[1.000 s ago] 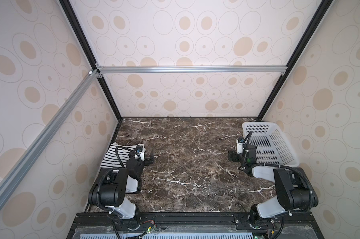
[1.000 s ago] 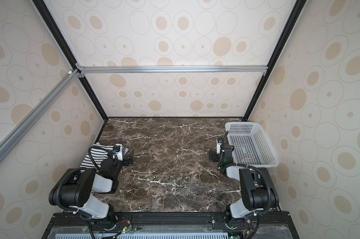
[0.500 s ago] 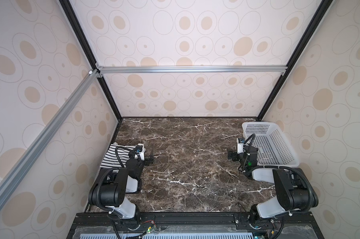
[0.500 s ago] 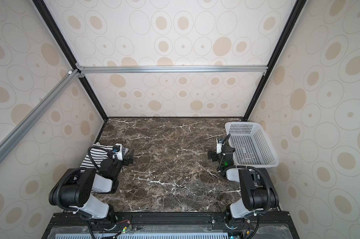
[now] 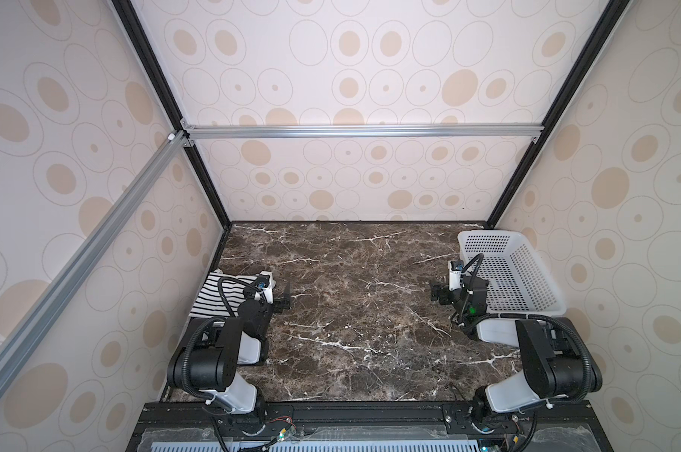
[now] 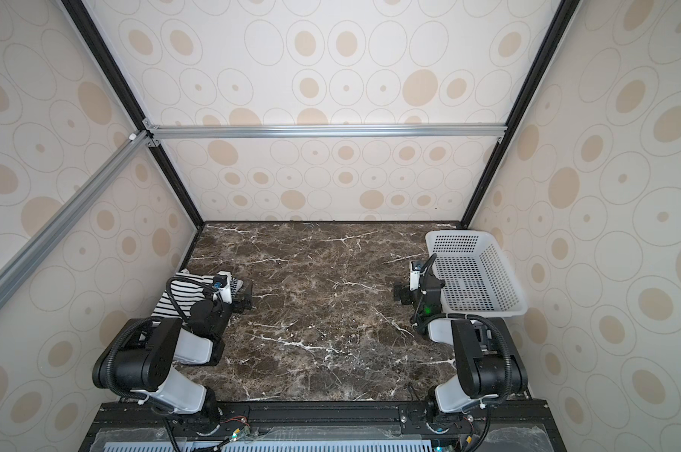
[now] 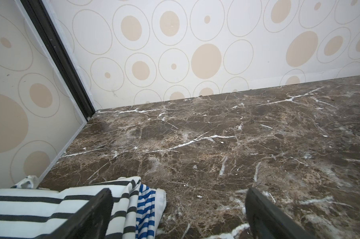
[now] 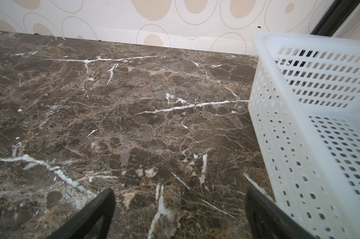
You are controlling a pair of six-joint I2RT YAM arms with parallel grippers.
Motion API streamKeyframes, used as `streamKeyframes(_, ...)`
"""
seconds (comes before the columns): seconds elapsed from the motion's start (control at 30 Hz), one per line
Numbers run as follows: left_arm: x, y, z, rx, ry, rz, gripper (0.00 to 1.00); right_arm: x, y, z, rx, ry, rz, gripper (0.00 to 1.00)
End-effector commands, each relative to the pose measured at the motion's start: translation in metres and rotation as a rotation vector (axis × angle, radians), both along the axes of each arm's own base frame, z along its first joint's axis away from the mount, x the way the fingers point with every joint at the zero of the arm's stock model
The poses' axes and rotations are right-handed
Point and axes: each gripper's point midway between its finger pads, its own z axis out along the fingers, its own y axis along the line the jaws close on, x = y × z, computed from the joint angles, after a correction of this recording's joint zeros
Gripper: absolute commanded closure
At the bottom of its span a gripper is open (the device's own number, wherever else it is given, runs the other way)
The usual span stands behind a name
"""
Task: Fold and stack tank tops
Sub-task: Reset both arms
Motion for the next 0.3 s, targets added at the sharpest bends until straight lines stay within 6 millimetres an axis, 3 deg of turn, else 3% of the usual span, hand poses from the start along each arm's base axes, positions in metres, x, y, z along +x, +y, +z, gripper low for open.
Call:
streamKeyframes(0.0, 0.0029, 0.0031, 0.0108, 0.0, -0.043, 0.013, 0.01, -0.0015, -0.0026, -0.0024, -0.007, -0.002, -0.003, 0.0)
streamKeyframes(0.27, 0.0029, 0.003, 0.0107, -0.002, -0.043, 0.012, 0.01, -0.0015, -0.0024, -0.0021, -0.003, -0.003, -0.003, 0.0)
